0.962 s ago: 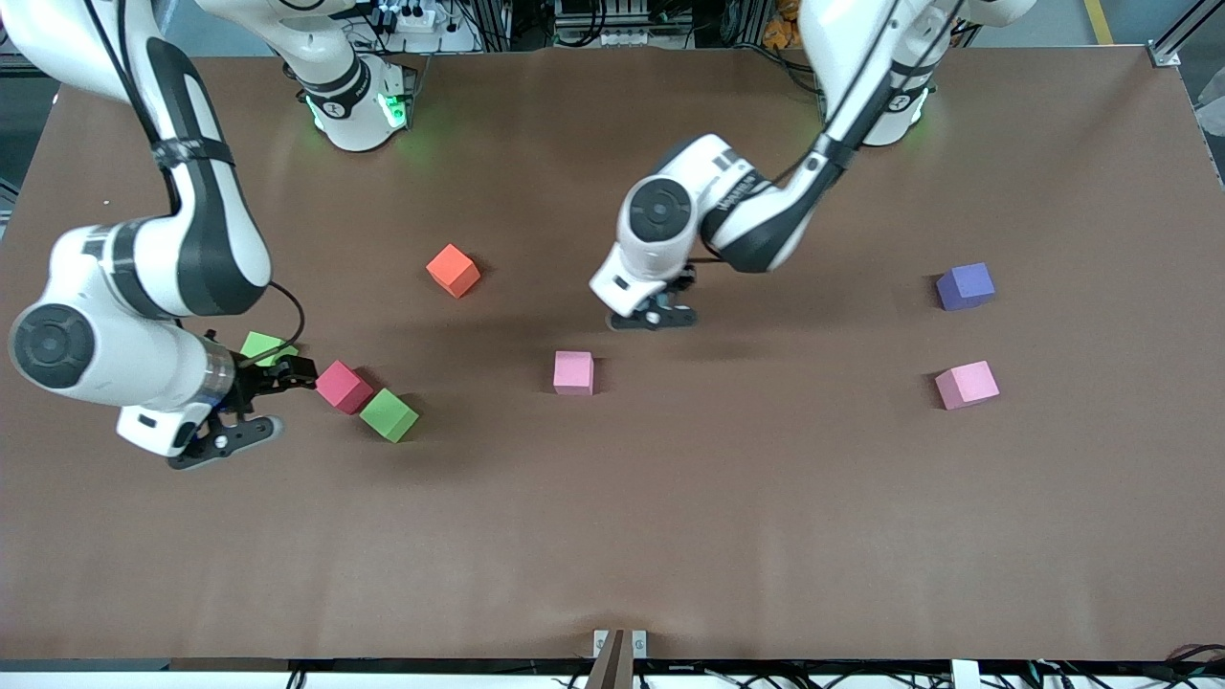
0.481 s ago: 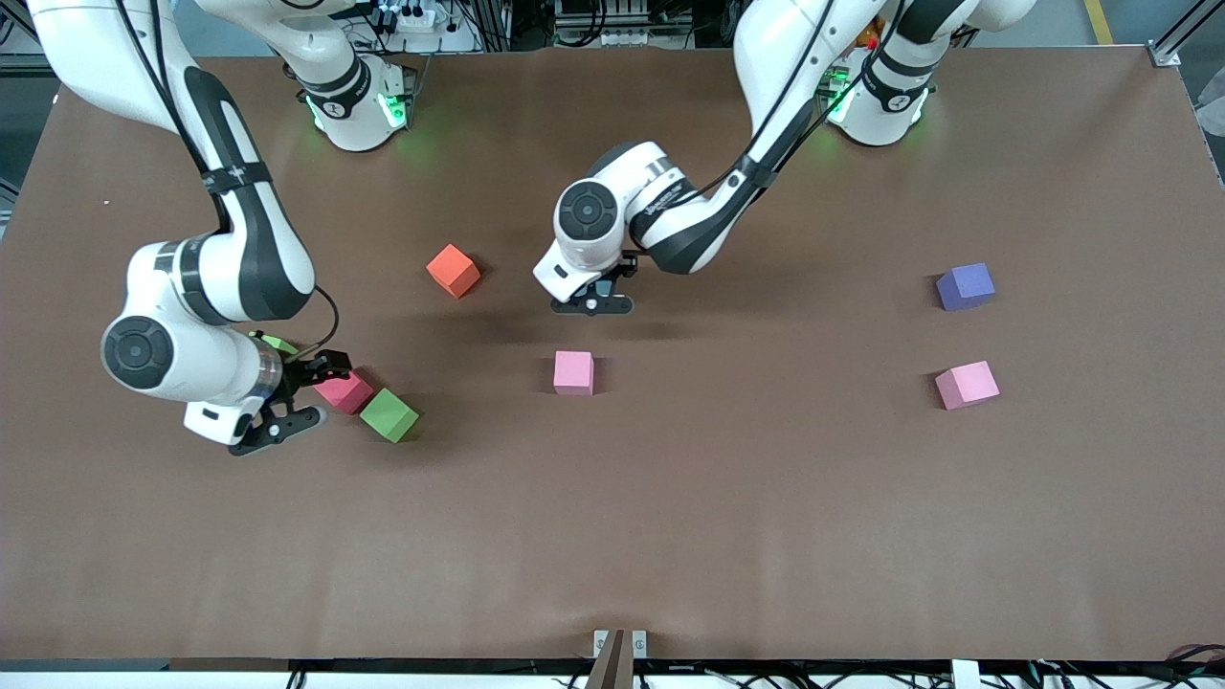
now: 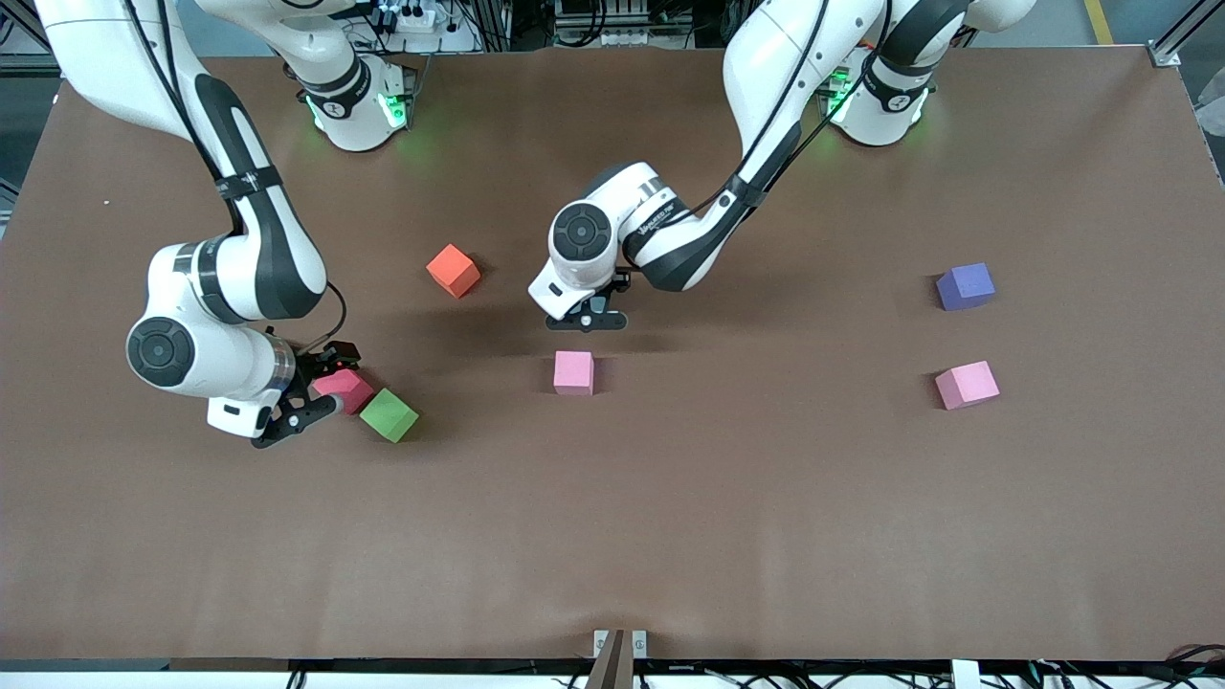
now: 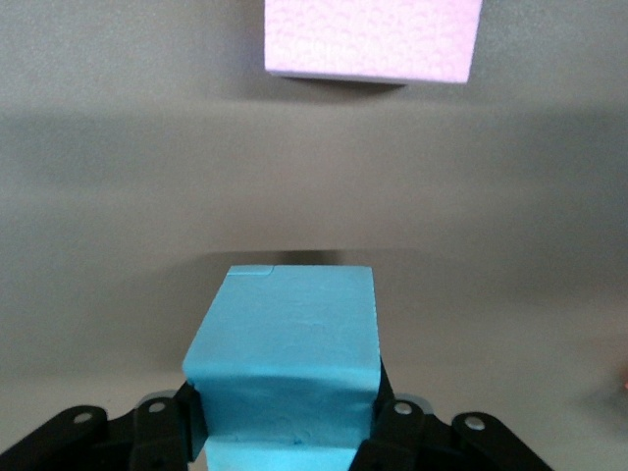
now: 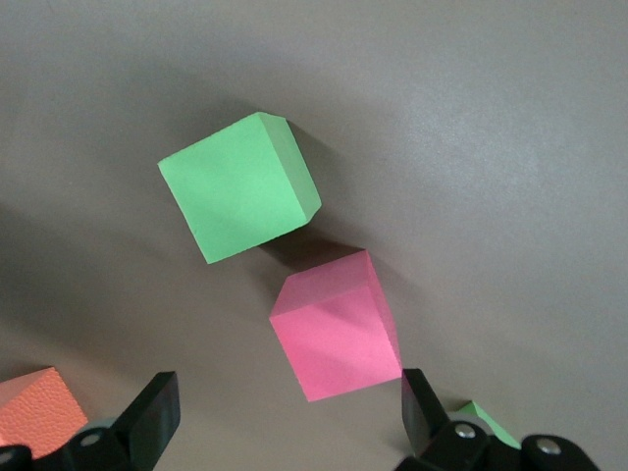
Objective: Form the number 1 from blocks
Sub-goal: 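Lower the cyan cube beside the pink cube while the right gripper grasps the red cube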
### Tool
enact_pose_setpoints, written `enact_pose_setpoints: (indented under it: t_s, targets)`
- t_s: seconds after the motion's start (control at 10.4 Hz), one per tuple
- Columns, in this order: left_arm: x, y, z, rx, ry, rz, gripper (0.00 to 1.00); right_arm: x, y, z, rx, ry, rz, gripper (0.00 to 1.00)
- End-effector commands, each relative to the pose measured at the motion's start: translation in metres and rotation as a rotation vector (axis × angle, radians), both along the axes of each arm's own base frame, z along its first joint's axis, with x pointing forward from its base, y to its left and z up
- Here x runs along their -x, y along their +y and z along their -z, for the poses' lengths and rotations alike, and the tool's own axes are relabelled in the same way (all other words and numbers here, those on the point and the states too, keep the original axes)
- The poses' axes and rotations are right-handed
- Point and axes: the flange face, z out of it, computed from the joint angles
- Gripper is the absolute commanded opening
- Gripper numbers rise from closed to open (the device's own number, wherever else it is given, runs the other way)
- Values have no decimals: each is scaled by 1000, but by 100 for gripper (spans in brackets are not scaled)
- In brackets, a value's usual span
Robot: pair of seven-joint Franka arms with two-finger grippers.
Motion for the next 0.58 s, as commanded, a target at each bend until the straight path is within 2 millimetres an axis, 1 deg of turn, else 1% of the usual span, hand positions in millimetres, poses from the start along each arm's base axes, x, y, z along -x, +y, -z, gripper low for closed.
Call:
enact_pose_setpoints:
  t_s: [0.0, 0.19, 0.29, 0.48]
  targets:
    - [-15, -6, 9, 8, -5, -37, 0, 9, -4, 20, -10, -1, -28, 100]
    - [-20, -7, 12, 17, -41, -40, 0, 7, -11, 40, -1, 1, -32, 100]
    - [-22, -7, 17, 29, -54, -46, 0, 6, -12, 46, 2, -7, -43, 100]
    - [-22, -13, 17, 58, -83, -46, 0, 6, -16, 48, 3, -9, -62, 100]
